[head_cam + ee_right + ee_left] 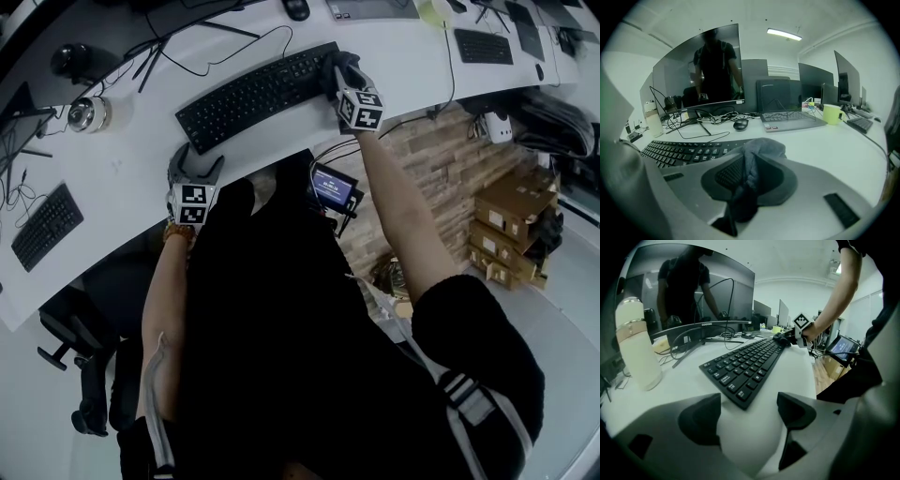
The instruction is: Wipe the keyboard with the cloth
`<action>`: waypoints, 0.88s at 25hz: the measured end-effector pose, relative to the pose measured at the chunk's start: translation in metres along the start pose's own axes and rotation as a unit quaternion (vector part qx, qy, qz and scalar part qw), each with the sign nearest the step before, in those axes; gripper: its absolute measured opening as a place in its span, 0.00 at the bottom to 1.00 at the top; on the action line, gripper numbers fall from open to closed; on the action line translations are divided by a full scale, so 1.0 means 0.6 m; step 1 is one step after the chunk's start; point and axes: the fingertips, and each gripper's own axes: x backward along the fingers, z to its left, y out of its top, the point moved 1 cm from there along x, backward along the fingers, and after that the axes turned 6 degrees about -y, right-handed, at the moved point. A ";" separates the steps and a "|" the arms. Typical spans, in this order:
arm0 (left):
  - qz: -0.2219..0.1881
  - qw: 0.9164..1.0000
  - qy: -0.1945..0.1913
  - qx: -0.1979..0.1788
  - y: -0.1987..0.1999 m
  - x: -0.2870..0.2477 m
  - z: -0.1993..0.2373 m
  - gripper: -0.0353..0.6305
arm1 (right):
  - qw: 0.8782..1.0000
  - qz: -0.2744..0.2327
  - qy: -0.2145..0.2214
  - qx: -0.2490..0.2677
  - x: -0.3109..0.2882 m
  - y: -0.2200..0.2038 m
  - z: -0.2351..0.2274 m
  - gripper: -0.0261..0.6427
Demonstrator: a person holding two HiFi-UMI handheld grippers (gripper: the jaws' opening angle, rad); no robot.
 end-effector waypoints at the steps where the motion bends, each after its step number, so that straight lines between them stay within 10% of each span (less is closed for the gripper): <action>1: -0.001 1.000 0.001 0.000 0.001 0.000 -0.001 0.62 | 1.000 -0.001 -0.002 0.000 0.001 0.000 0.000 0.15; 22: 0.009 1.000 0.004 0.006 -0.011 -0.002 0.000 0.62 | 0.999 -0.008 -0.038 -0.038 0.009 -0.006 0.030 0.14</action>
